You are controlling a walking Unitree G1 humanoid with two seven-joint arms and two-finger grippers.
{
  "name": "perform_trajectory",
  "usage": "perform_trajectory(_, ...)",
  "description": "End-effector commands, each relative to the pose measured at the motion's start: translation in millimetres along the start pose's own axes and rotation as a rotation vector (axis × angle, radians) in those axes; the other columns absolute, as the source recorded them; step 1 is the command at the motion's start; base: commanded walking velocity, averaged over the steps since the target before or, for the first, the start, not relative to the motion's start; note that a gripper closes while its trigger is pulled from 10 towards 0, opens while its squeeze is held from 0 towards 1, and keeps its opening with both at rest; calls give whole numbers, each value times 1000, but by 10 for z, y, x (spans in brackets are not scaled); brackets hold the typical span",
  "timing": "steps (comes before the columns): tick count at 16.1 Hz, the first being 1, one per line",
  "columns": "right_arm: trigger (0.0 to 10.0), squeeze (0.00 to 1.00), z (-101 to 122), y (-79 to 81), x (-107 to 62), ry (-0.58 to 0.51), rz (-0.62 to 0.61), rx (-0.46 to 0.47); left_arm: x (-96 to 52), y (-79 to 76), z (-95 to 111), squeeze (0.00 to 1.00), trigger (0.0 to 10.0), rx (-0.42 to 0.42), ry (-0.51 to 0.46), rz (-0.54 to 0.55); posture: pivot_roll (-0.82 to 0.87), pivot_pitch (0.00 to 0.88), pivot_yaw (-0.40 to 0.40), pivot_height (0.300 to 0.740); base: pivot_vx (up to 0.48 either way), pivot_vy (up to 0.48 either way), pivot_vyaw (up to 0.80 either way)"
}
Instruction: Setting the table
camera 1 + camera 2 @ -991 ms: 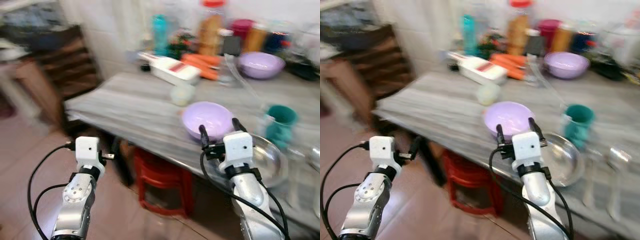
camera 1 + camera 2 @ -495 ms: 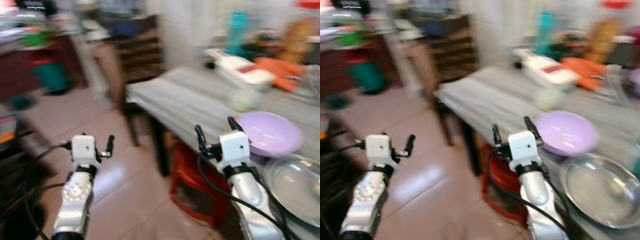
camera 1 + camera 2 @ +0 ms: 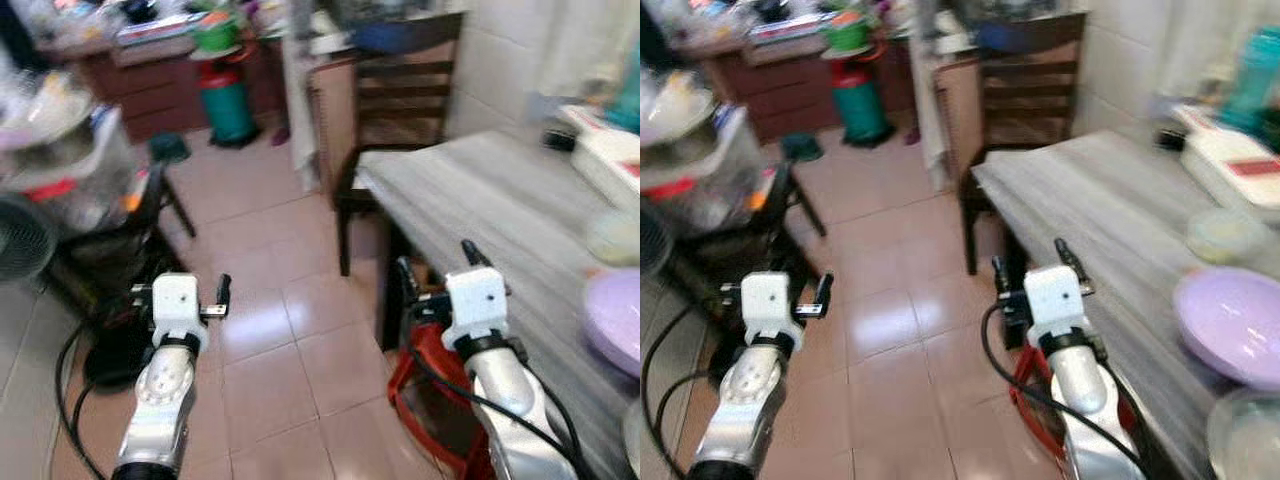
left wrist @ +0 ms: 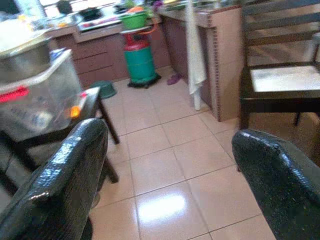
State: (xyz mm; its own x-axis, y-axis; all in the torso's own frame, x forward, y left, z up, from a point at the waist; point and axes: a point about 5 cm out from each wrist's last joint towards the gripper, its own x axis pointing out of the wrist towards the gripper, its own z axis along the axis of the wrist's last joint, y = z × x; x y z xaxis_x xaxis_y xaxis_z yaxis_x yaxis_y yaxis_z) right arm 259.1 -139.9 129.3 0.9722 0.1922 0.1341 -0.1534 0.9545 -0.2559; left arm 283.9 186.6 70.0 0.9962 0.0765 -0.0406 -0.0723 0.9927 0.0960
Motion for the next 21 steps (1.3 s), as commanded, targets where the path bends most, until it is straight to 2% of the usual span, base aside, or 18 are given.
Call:
perform_trajectory(1, 10000, 0, 13, 85, 41, -4, 44, 24, -19, 79, -46, 0, 10000, 10, 13, 47, -109, 0, 74, 740, 0, 0, 0)
perform_trajectory(3, 10000, 0, -60, 68, 73, 22, 43, 32, -48, 90, -71, 0, 10000, -10, 17, 73, -90, 0, 46, 740, 0, 0, 0)
perform_trajectory(6, 10000, 0, -299, 57, 123, 105, 50, 58, -135, 122, -203, 0, 10000, -18, 55, 123, -59, 0, 14, 740, 0, 0, 0)
perform_trajectory(10, 10000, 0, -595, 57, 76, 209, 18, 107, -195, 181, -410, 0, 10000, 4, 134, 145, -55, 0, 18, 740, 0, 66, 169)
perform_trajectory(12, 10000, 0, -617, 48, 77, 208, 8, 112, -184, 203, -453, 0, 10000, 12, 153, 147, -64, 0, 27, 740, 0, -308, 800)
perform_trajectory(15, 10000, 0, -639, 59, 65, 205, 0, 118, -138, 193, -470, 0, 10000, 30, 163, 134, -76, 0, 44, 740, 0, 326, 579)
perform_trajectory(21, 10000, 0, -653, 52, 62, 204, -7, 122, -120, 178, -475, 0, 10000, 35, 164, 125, -80, 0, 49, 740, 0, 0, 444)
